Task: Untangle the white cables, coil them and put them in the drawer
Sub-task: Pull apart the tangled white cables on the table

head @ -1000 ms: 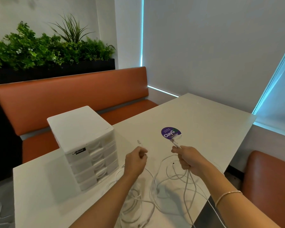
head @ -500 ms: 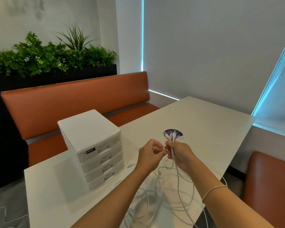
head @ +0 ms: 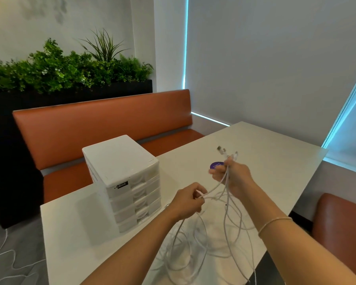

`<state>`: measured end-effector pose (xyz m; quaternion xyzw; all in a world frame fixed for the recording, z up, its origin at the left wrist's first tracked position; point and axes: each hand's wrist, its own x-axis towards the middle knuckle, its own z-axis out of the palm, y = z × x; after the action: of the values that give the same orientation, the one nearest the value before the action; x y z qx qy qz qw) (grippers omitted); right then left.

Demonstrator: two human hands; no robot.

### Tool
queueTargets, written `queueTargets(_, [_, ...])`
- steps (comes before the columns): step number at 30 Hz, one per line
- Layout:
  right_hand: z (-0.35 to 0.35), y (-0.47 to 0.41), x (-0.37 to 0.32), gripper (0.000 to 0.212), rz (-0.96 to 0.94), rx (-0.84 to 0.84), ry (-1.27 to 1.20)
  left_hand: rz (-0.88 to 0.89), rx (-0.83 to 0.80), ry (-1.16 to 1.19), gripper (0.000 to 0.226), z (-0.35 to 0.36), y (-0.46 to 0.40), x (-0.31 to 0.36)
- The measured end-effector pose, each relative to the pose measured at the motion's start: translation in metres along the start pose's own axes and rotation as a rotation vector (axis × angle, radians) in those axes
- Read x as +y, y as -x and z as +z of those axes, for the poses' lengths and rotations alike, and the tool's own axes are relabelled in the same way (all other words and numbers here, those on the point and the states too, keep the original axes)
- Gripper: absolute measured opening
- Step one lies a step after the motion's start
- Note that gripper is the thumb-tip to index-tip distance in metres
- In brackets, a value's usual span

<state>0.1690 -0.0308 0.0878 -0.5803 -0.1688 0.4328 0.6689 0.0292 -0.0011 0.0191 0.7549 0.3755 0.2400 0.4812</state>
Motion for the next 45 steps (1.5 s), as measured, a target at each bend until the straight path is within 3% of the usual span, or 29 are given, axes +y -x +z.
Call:
queueTargets(4, [-0.017, -0.009, -0.029, 0.032, -0.098, 0.029, -0.079, -0.127, 0.056, 0.254, 0.019, -0.021, 0.011, -0.027])
queueTargets(7, [-0.027, -0.013, -0.042, 0.031, -0.185, 0.073, -0.016, -0.231, 0.072, 0.295, 0.017, -0.038, 0.015, -0.037])
queueTargets(11, [-0.036, -0.013, -0.050, 0.026, -0.329, 0.153, 0.313, -0.264, -0.040, 0.240, 0.015, -0.052, 0.021, -0.032])
queueTargets(13, [-0.033, -0.005, -0.047, 0.021, -0.395, 0.086, 0.518, -0.202, -0.031, 0.209, 0.018, -0.051, 0.021, -0.021])
queueTargets(16, [-0.018, 0.010, -0.031, 0.010, -0.390, -0.159, 0.665, -0.087, 0.031, 0.153, 0.020, -0.046, 0.018, 0.005])
queueTargets(19, [-0.005, 0.023, -0.012, 0.017, -0.315, -0.359, 0.831, 0.013, 0.037, 0.129, 0.023, -0.041, 0.014, 0.034])
queueTargets(22, [0.001, 0.031, -0.004, 0.031, -0.257, -0.409, 0.855, 0.049, 0.038, 0.142, 0.025, -0.039, 0.013, 0.050])
queueTargets(25, [-0.003, 0.031, -0.006, 0.031, -0.238, -0.411, 0.936, 0.055, 0.033, 0.126, 0.025, -0.039, 0.015, 0.048])
queueTargets(31, [-0.024, 0.017, -0.010, 0.027, -0.278, -0.254, 0.939, -0.033, 0.041, 0.074, 0.019, -0.037, 0.018, 0.011])
queueTargets(34, [-0.036, 0.007, -0.007, 0.029, -0.340, -0.149, 1.063, -0.104, 0.097, 0.007, 0.017, -0.035, 0.015, -0.017])
queueTargets(39, [-0.052, -0.006, 0.002, 0.030, -0.439, 0.029, 1.239, -0.264, 0.036, -0.361, 0.023, -0.018, 0.012, -0.062])
queueTargets(45, [-0.068, -0.017, 0.024, 0.026, -0.365, 0.053, 1.381, -0.343, 0.046, -0.703, 0.035, 0.006, 0.017, -0.097])
